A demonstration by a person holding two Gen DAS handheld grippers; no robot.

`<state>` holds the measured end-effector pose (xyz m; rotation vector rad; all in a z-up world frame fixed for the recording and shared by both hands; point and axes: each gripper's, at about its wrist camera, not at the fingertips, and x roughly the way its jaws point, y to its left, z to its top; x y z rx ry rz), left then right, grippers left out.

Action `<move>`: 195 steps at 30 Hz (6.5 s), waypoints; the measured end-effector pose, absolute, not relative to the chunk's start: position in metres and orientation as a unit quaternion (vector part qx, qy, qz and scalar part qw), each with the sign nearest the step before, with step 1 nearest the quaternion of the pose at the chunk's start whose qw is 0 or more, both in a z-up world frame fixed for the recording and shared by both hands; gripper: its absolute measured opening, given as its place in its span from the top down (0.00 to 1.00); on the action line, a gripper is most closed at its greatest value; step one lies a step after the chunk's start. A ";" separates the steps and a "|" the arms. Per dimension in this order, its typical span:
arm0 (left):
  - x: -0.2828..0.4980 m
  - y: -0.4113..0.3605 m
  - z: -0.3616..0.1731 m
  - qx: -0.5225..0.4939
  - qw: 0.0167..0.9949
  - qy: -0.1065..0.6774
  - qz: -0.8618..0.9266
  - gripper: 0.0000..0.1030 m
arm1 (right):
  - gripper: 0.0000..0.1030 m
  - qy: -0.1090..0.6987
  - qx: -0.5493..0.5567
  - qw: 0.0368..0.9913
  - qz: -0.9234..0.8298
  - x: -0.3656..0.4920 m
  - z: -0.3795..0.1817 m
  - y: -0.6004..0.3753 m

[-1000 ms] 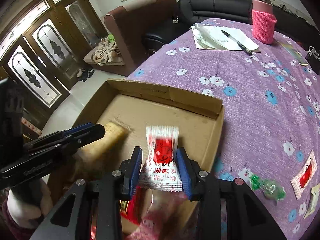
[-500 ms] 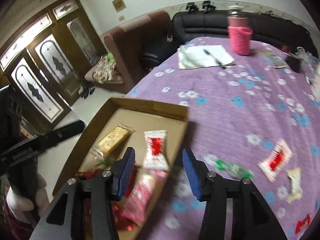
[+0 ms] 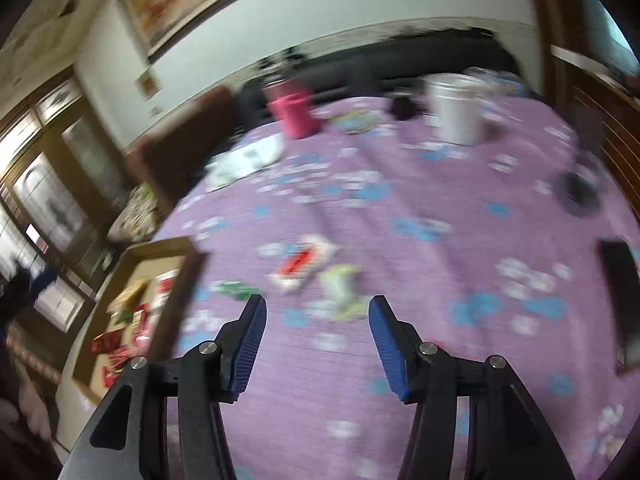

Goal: Organize snacks
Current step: 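Grasp the red-white candy packet with the left gripper while the right grasps the red candy, then carry both candies over the box and open both grippers, then grasp the pale green wrapped snack with the right gripper, then grasp the green clear-wrapped candy with the left gripper while the right holds its snack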

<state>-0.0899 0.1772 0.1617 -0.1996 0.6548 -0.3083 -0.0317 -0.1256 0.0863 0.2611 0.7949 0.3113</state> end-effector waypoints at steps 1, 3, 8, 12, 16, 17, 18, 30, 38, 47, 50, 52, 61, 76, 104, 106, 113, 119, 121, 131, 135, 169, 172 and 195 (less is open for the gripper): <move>-0.086 0.172 0.156 -0.106 0.925 0.329 -0.159 0.14 | 0.44 0.387 0.137 0.901 0.137 -0.033 0.083 -0.141; -0.078 0.163 0.148 -0.121 0.915 0.347 -0.169 0.14 | 0.44 0.395 0.151 0.898 0.120 -0.036 0.076 -0.165; -0.061 0.142 0.128 -0.122 0.900 0.386 -0.164 0.14 | 0.44 0.427 0.140 0.886 0.112 -0.032 0.053 -0.178; -0.049 0.130 0.116 -0.110 0.892 0.410 -0.154 0.14 | 0.45 0.435 0.110 0.885 0.126 -0.028 0.036 -0.163; -0.028 0.117 0.103 -0.092 0.885 0.433 -0.142 0.14 | 0.45 0.446 0.069 0.887 0.099 -0.026 0.021 -0.146; -0.018 0.113 0.097 -0.087 0.882 0.442 -0.140 0.14 | 0.45 0.450 0.065 0.886 0.090 -0.023 0.016 -0.145; -0.008 0.108 0.091 -0.082 0.879 0.450 -0.136 0.14 | 0.45 0.452 0.069 0.885 0.090 -0.021 0.013 -0.145; 0.074 0.047 0.042 0.030 0.866 0.479 -0.138 0.14 | 0.70 0.421 0.055 0.902 0.082 -0.023 0.011 -0.153; 0.093 0.023 0.017 0.088 0.856 0.491 -0.137 0.26 | 0.70 0.421 0.052 0.902 0.082 -0.024 0.012 -0.151; 0.078 0.019 0.029 0.084 0.862 0.477 -0.152 0.73 | 0.75 0.420 0.074 0.897 0.115 -0.025 0.014 -0.150; 0.066 0.029 0.044 0.056 0.869 0.466 -0.160 0.73 | 0.76 0.414 0.098 0.894 0.139 -0.026 0.016 -0.152; 0.054 0.036 0.055 0.039 0.874 0.456 -0.166 0.73 | 0.76 0.407 0.112 0.895 0.147 -0.028 0.019 -0.155; -0.028 0.119 0.101 -0.059 0.901 0.406 -0.142 0.73 | 0.76 0.388 0.152 0.894 0.165 -0.029 0.022 -0.164; -0.150 0.293 0.086 -0.168 0.913 0.371 0.009 0.72 | 0.75 0.409 0.244 0.821 0.315 -0.034 0.052 -0.103; -0.182 0.349 0.067 -0.240 0.907 0.344 0.047 0.28 | 0.72 0.467 0.018 0.784 0.408 -0.039 0.055 0.206; -0.185 0.349 0.073 -0.240 0.909 0.335 0.054 0.19 | 0.70 0.467 0.015 0.785 0.406 -0.039 0.055 0.210; -0.181 0.334 0.085 -0.246 0.911 0.330 -0.002 0.18 | 0.55 0.431 0.054 0.814 0.386 -0.034 0.089 0.147; -0.166 0.305 0.083 -0.244 0.905 0.345 -0.041 0.18 | 0.43 0.404 0.076 0.875 0.256 -0.010 0.097 0.011; -0.159 0.289 0.085 -0.236 0.904 0.350 -0.062 0.18 | 0.43 0.415 0.099 0.881 0.204 0.000 0.085 -0.037; -0.106 0.214 0.096 -0.209 0.887 0.395 -0.114 0.18 | 0.43 0.442 0.094 0.884 0.121 0.039 0.031 -0.090; -0.065 0.183 0.099 -0.186 0.882 0.416 -0.121 0.18 | 0.43 0.437 0.072 0.889 0.112 0.051 0.017 -0.078; -0.006 0.060 0.040 0.039 0.854 0.477 -0.202 0.32 | 0.76 0.447 0.119 0.879 0.117 0.055 0.008 -0.110; 0.001 0.046 0.026 0.069 0.853 0.480 -0.193 0.32 | 0.76 0.448 0.123 0.877 0.118 0.054 0.008 -0.110; -0.074 0.136 0.086 -0.035 0.910 0.402 -0.095 0.78 | 0.76 0.391 0.155 0.890 0.178 0.039 0.029 -0.108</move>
